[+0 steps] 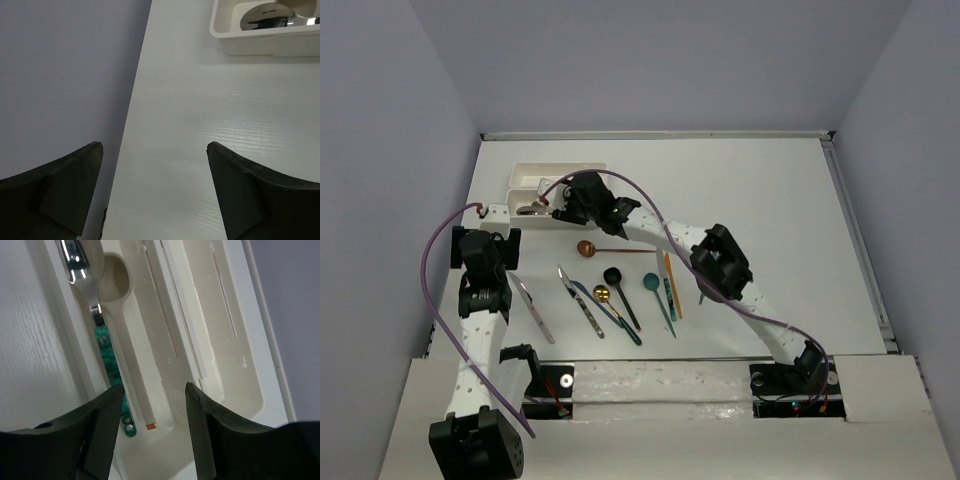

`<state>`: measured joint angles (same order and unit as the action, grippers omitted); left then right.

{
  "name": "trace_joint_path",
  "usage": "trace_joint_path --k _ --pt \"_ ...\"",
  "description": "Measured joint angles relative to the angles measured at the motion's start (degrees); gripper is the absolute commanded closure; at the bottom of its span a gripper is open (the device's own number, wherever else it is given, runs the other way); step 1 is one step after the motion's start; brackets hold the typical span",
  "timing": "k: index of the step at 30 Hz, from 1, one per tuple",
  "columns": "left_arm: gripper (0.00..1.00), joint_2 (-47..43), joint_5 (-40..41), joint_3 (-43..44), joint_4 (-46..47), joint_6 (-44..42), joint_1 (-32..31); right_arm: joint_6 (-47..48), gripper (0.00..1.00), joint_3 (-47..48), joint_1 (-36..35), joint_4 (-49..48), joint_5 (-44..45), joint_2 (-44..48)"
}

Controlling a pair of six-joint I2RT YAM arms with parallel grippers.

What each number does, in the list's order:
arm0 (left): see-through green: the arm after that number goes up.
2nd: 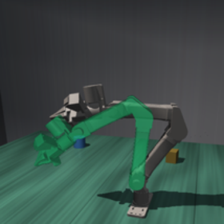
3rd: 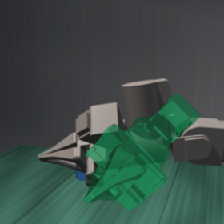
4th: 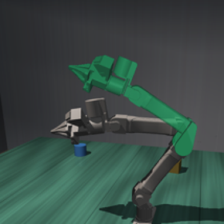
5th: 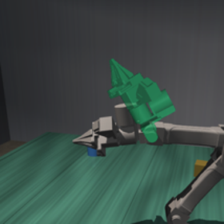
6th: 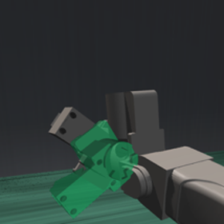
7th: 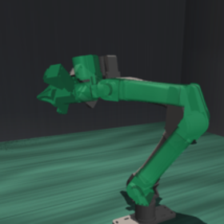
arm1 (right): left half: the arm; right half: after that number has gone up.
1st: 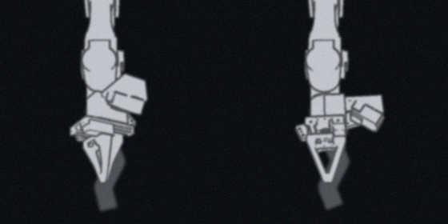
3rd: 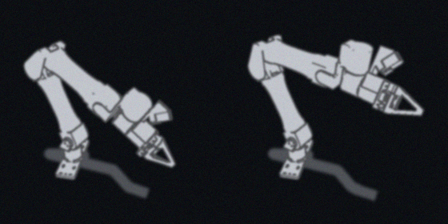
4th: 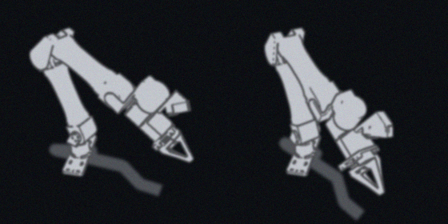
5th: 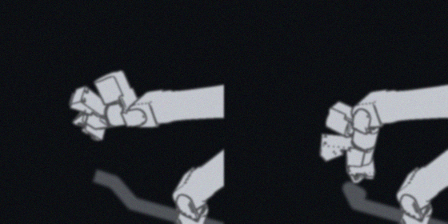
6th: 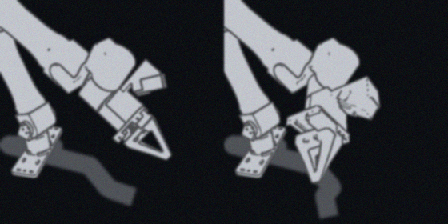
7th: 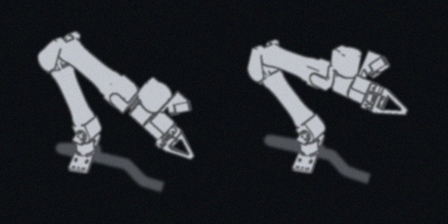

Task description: Sort the eating utensils into containers

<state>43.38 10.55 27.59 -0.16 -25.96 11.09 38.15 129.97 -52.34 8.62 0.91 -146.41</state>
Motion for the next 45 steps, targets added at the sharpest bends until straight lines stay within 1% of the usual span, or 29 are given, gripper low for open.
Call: trace_joint_path --k 2,5,7,9,11,12,13,15,17,19,23,27,32,39,45 --pt "0.01 0.00 -0.22 0.00 -0.02 0.02 0.00 0.02 0.39 -1.84 -0.04 0.48 1.46 1.70" --pt "0.01 0.00 -0.52 0.00 -0.02 0.09 0.00 -0.70 0.35 -4.66 -0.20 2.73 4.52 5.84" --pt "0.01 -0.02 -0.70 -0.07 -0.02 0.09 0.00 -3.56 0.32 -9.05 -0.26 4.98 7.15 11.47" --pt "0.01 -0.04 -0.85 -0.31 -0.04 0.09 0.00 -6.80 0.30 -13.38 -0.26 7.52 9.42 17.86" --pt "0.01 -0.11 -0.98 -0.57 -0.02 0.09 0.00 -10.82 0.30 -20.52 -0.26 7.87 10.93 25.92" --pt "0.01 -0.11 -1.07 -0.63 -0.09 0.09 0.00 -13.49 0.30 -25.42 -0.26 8.24 11.08 31.74" --pt "0.01 -0.11 -1.11 -0.68 -0.04 0.11 0.00 -14.75 0.30 -27.93 -0.24 8.50 10.97 34.75" --pt "0.01 -0.15 -1.25 -0.68 -0.02 0.11 0.00 -17.20 0.31 -32.61 -0.24 8.96 9.84 40.28" --pt "0.01 -0.24 -1.31 -0.68 -0.02 0.11 0.00 -17.99 0.32 -34.38 -0.26 9.68 8.63 41.88" --pt "0.01 -0.48 -1.31 -0.76 -0.04 0.09 0.00 -18.27 0.33 -34.21 -0.26 10.36 7.65 39.89" --pt "0.01 -1.66 -1.25 -0.96 -0.13 0.09 0.00 -17.75 0.33 -30.58 0.46 14.51 4.61 28.85" --pt "0.01 -2.64 -1.25 -1.53 -0.07 0.07 0.00 -15.80 0.31 -30.25 1.07 18.64 1.84 21.81" --pt "0.01 -2.69 -1.27 -2.03 -0.52 0.07 0.00 -13.94 0.30 -29.68 1.66 21.42 -1.44 20.26" --pt "0.01 -2.69 -1.27 -2.10 -0.52 0.07 0.00 -13.22 0.31 -24.57 1.77 20.85 -3.65 18.71" --pt "0.01 -2.67 -1.27 -2.10 -0.52 0.07 0.00 -12.28 0.33 -24.26 1.77 20.98 -6.60 15.47"
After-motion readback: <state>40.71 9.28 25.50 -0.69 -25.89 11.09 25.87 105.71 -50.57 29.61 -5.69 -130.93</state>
